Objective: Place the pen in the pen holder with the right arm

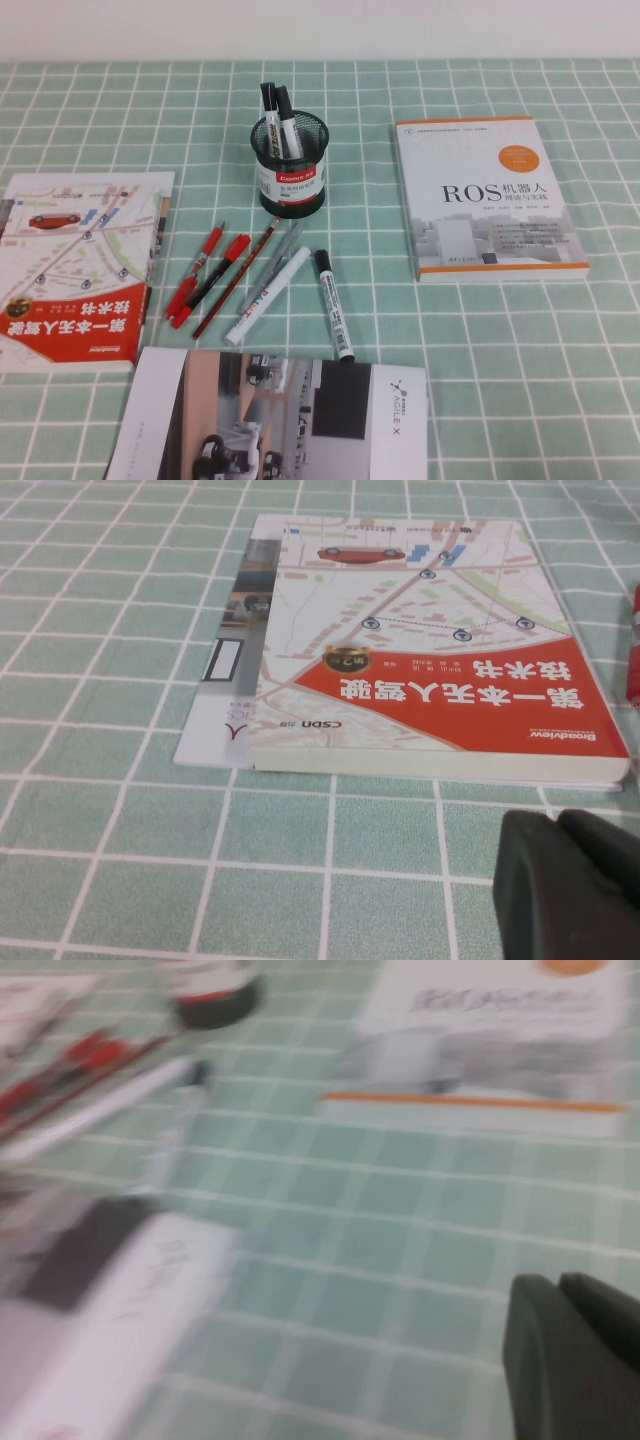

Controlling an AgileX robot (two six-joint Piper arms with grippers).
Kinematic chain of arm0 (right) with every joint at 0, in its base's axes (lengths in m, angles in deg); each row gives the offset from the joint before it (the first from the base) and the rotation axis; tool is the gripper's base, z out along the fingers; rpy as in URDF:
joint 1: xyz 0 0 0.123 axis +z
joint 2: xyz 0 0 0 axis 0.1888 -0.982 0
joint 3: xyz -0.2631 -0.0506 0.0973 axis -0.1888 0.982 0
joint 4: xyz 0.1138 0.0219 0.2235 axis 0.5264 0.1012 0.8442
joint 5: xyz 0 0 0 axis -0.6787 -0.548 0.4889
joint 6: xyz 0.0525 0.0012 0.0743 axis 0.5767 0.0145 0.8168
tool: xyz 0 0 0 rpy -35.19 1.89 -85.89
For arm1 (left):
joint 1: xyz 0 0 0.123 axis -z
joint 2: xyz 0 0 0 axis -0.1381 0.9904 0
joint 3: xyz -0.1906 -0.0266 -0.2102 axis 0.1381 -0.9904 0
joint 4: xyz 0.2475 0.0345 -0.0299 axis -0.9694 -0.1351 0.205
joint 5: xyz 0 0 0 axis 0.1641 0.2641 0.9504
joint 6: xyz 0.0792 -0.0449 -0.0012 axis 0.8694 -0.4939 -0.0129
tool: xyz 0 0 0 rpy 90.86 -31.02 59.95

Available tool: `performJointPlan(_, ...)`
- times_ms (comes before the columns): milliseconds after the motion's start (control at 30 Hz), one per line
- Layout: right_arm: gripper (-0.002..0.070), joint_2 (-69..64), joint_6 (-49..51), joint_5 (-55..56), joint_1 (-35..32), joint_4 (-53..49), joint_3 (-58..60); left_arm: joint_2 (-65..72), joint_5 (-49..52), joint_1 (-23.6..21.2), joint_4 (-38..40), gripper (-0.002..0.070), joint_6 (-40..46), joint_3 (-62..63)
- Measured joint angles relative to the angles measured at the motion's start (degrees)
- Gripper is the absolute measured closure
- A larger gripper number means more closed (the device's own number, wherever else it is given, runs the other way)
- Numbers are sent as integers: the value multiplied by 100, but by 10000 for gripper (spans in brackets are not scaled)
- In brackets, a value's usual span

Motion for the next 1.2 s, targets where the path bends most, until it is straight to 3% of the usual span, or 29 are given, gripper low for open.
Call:
performJointPlan(233, 695, 556, 257, 1135, -1947, -790, 943, 0, 0, 0, 0, 679, 0, 0)
performJointPlan(400, 695, 1155, 270, 1595, -2721, -784, 1241, 0, 0, 0, 0, 679, 0, 0)
performJointPlan(933, 695, 1262, 213, 1429, -2726, -750, 1245, 0, 0, 0, 0, 679, 0, 0)
performJointPlan(1200, 695, 1262, -2729, 621, -2726, 1841, 1269, 0, 0, 0, 0, 679, 0, 0)
